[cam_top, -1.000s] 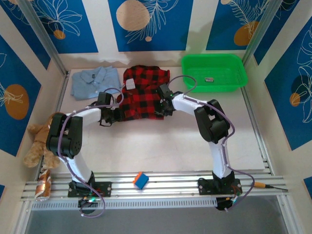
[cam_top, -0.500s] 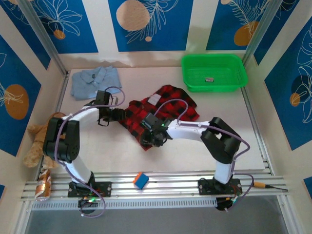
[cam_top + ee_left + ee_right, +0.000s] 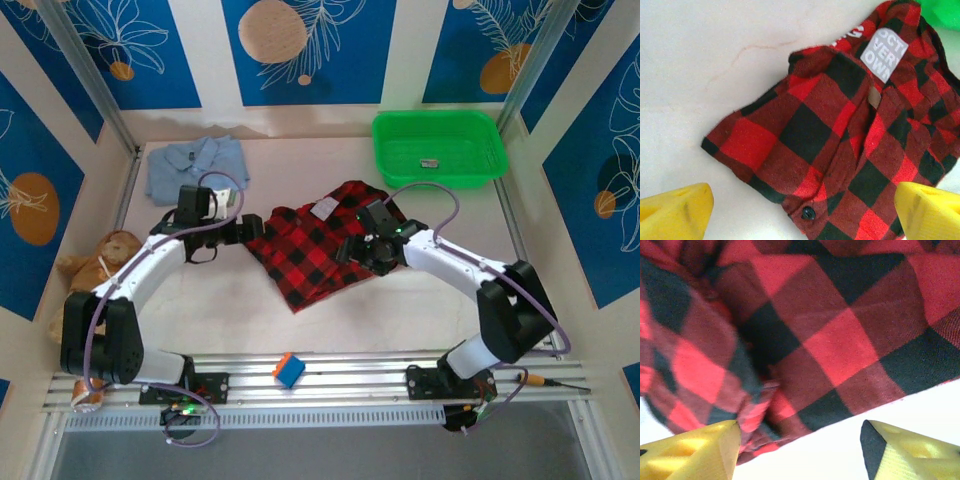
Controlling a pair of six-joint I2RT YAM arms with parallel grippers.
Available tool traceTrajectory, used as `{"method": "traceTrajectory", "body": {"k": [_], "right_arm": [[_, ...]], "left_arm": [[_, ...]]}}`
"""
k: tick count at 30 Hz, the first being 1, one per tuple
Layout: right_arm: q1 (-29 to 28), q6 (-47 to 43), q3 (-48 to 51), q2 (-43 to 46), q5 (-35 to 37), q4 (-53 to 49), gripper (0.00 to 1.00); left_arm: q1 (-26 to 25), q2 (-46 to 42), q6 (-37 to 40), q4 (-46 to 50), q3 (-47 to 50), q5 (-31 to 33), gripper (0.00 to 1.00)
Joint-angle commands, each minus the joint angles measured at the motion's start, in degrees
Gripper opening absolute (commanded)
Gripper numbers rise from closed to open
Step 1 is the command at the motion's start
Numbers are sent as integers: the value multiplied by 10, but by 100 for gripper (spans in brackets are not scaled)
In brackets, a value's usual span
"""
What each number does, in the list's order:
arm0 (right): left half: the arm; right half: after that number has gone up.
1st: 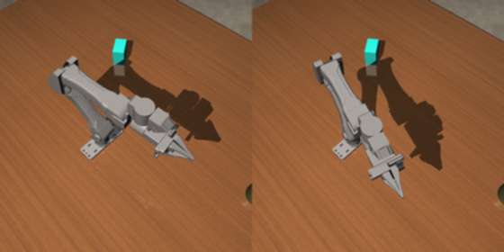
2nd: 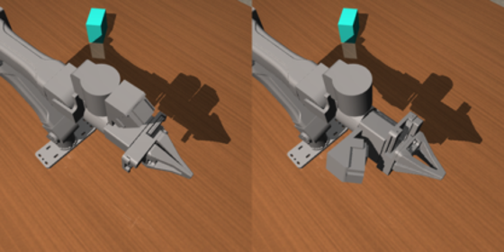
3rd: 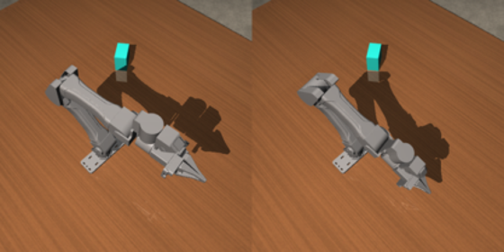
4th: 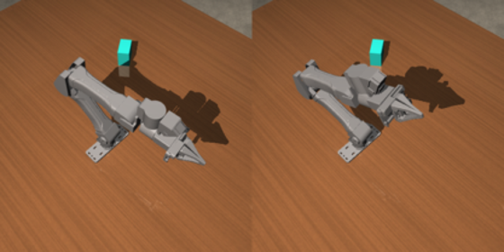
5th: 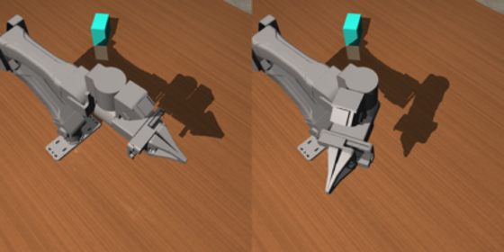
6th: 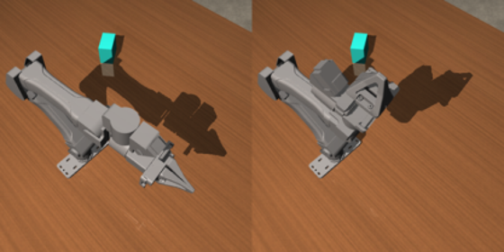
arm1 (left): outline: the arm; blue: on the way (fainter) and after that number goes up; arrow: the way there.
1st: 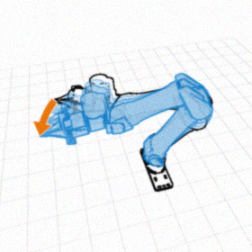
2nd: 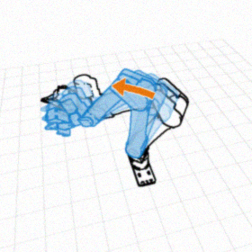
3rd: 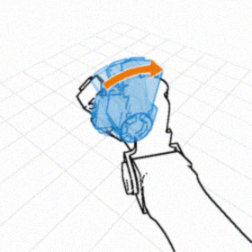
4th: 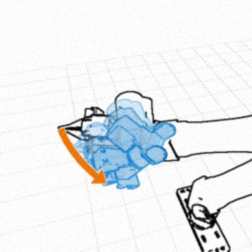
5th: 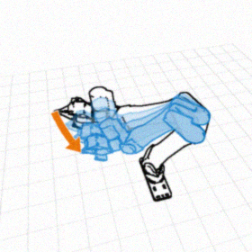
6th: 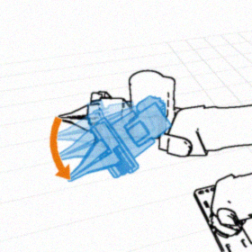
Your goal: Fold and stack the long sleeve shirts
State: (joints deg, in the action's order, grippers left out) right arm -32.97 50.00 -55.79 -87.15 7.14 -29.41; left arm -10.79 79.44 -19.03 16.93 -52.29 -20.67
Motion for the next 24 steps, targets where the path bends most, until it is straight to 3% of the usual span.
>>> {"method": "traceTrajectory", "body": {"k": [1, 8, 24], "right_arm": [[4, -38, 7, -31, -63, 62, 66], [1, -36, -6, -74, -83, 105, 65], [-18, -37, -40, -107, -71, 102, 62]], "left_arm": [[-4, 5, -9, -6, 13, -33, 93], [-4, 70, 17, 8, -46, -28, 93], [-54, 366, 138, 149, -387, 84, 91]]}}
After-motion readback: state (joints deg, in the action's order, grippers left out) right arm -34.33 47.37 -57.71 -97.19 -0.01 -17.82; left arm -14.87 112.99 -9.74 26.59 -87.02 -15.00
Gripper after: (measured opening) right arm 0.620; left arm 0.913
